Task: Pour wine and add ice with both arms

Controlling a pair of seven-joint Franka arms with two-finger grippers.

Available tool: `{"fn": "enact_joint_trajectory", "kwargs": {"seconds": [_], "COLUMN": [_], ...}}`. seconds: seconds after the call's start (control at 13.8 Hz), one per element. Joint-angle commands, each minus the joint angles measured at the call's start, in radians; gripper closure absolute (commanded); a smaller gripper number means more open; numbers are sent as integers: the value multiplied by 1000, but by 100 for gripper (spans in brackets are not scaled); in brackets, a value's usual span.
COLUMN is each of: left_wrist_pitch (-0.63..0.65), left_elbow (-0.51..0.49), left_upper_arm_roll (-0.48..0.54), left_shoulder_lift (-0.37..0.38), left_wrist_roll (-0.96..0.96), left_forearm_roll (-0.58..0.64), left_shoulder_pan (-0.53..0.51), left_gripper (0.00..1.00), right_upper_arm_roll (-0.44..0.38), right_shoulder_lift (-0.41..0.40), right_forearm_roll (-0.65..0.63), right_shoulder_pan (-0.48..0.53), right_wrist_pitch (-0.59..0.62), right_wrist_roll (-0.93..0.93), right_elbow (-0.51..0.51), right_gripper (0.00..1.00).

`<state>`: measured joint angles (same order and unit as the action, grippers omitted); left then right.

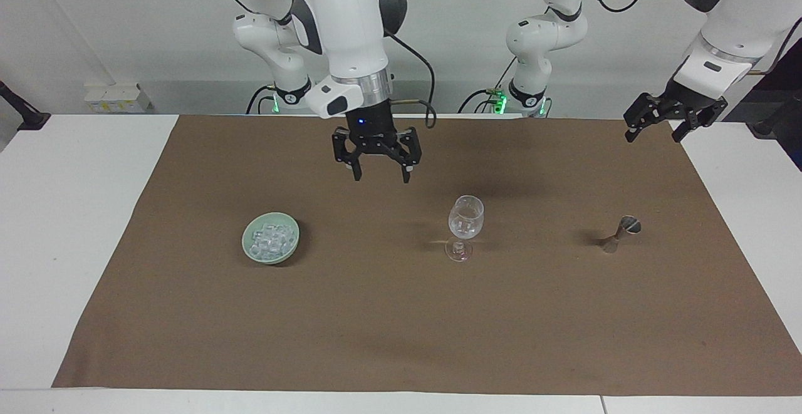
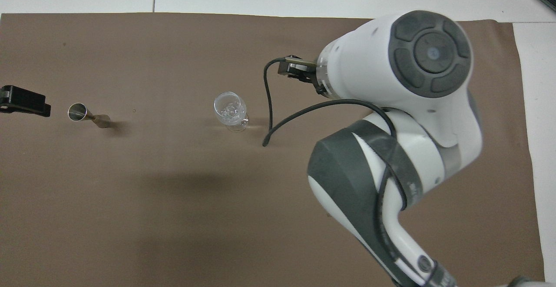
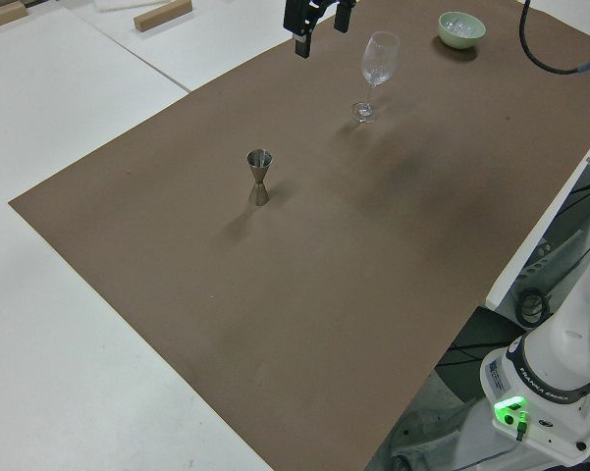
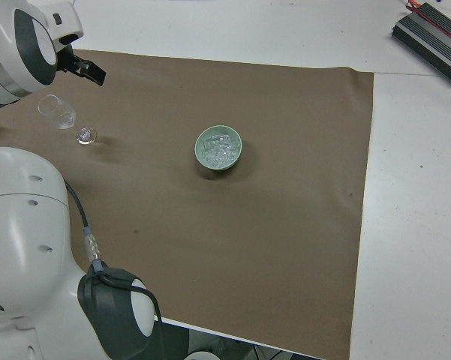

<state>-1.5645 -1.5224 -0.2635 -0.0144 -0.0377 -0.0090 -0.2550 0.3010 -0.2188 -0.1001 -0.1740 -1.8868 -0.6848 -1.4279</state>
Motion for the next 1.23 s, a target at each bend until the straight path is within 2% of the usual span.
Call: {"fn": "enact_joint_trajectory", "kwargs": {"seconds": [0.0, 0.14, 0.29, 0.51, 0.87, 1.16], "left_wrist_pitch": [-6, 11, 6, 7, 0, 1], "left_elbow": [1, 2, 7, 7, 8, 10], "left_upper_arm_roll": [4, 6, 6, 6, 4, 6], "left_shoulder_lift": [2, 2, 1, -1, -21, -21], "left_wrist_roll": [15, 18, 13, 13, 7, 4], "left_forearm_roll": [20, 17, 15, 15, 14, 18], "left_shoulder_pan": [0, -1, -3, 10, 13, 11], "left_gripper": [0, 0, 0, 0, 0, 0], "right_upper_arm_roll": [-32, -45, -43, -108, -207, -240], "right_shoulder_lift": [123, 171, 205, 228, 236, 228], "right_forearm_roll": [-7, -7, 9, 17, 83, 86], "right_shoulder_pan": [36, 66, 137, 142, 134, 119], "right_wrist_pitch": [124, 204, 251, 329, 354, 348], "right_wrist_roll": [89, 114, 213, 355, 471, 479], "right_elbow": [-97, -123, -123, -123, -124, -123], "right_gripper": [0, 0, 0, 0, 0, 0]}}
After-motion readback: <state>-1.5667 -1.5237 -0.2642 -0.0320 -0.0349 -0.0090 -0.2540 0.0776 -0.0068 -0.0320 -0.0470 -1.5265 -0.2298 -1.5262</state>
